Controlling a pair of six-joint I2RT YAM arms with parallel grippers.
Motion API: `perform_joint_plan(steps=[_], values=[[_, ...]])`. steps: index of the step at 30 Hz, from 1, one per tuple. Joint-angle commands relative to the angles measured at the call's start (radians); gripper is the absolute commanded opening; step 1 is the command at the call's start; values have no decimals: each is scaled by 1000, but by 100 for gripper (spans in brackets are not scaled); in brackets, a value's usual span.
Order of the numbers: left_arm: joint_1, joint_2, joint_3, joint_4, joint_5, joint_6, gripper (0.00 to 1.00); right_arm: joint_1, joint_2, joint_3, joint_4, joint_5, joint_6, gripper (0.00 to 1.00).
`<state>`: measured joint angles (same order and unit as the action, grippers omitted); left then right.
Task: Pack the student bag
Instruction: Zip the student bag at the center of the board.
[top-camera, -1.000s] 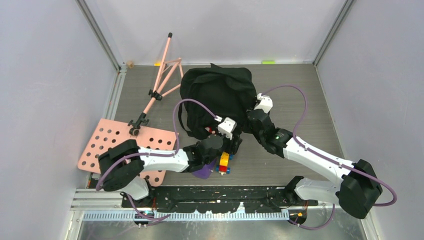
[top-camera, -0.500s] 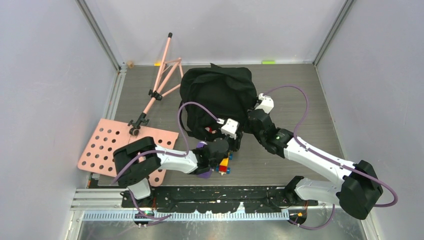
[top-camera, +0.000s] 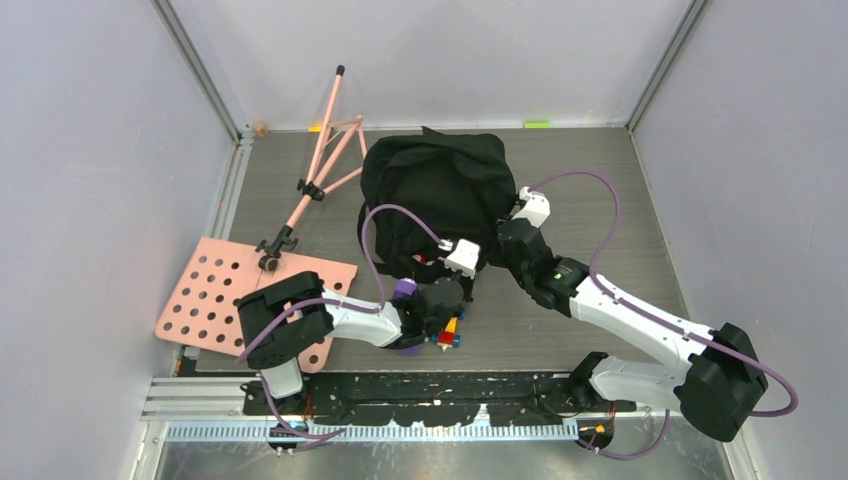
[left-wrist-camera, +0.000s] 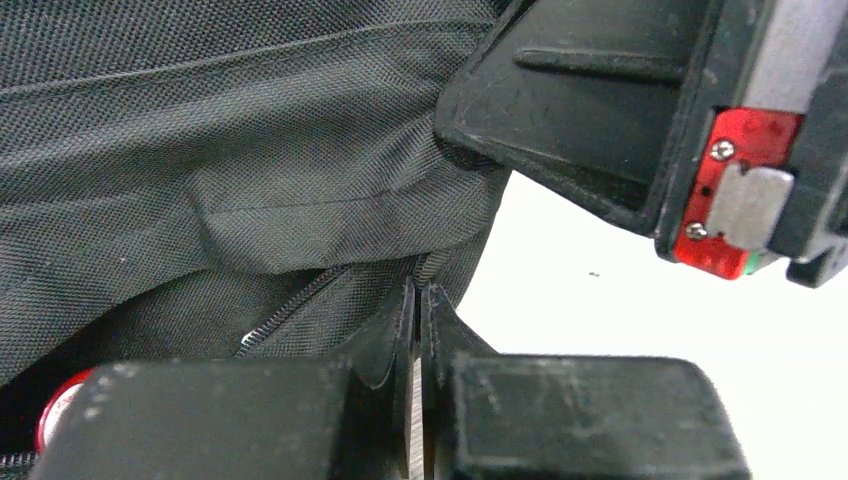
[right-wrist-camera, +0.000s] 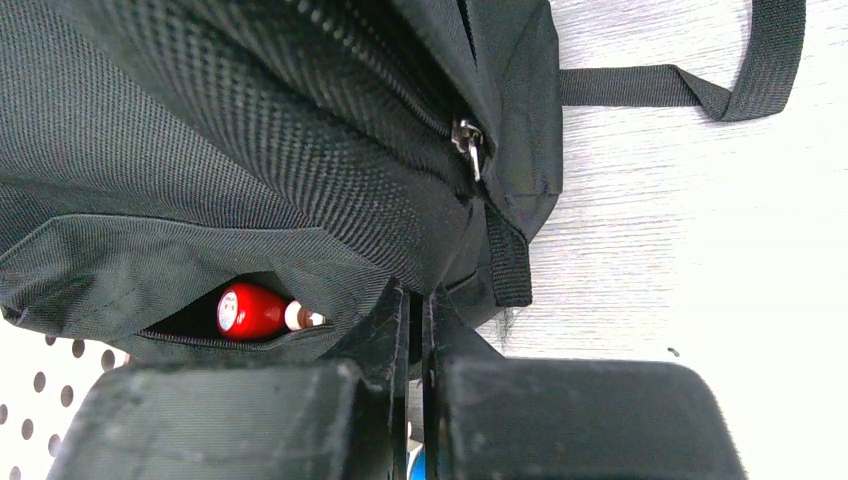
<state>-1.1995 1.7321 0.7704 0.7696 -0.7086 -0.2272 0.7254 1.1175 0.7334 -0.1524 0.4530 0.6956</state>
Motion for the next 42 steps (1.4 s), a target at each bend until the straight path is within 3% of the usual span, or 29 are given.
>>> perform_joint_plan(steps=[1,6,17,28,38,39,41,42], values=[[1,-52,8,37,-50,10,0,-6,-84,46,146,85,31,1],[0,-117,-16,9,-41,8,0,-6,-88,36,146,107,9,0],[7,-265,-36,-259,-81,-39,0,-6,-89,17,146,204,-15,0],[93,-383,-112,-440,31,-175,0,-6,-94,-8,184,259,-2,0],[150,-397,-176,-394,221,-204,0,-8,-121,-35,232,231,-22,0],[152,-389,-172,-379,250,-204,0,-8,-127,-38,236,189,-27,1],[152,-370,-157,-360,306,-207,0,-8,-143,-37,233,119,-44,13],[152,-358,-146,-357,323,-213,0,-8,-150,-42,227,97,-44,25]])
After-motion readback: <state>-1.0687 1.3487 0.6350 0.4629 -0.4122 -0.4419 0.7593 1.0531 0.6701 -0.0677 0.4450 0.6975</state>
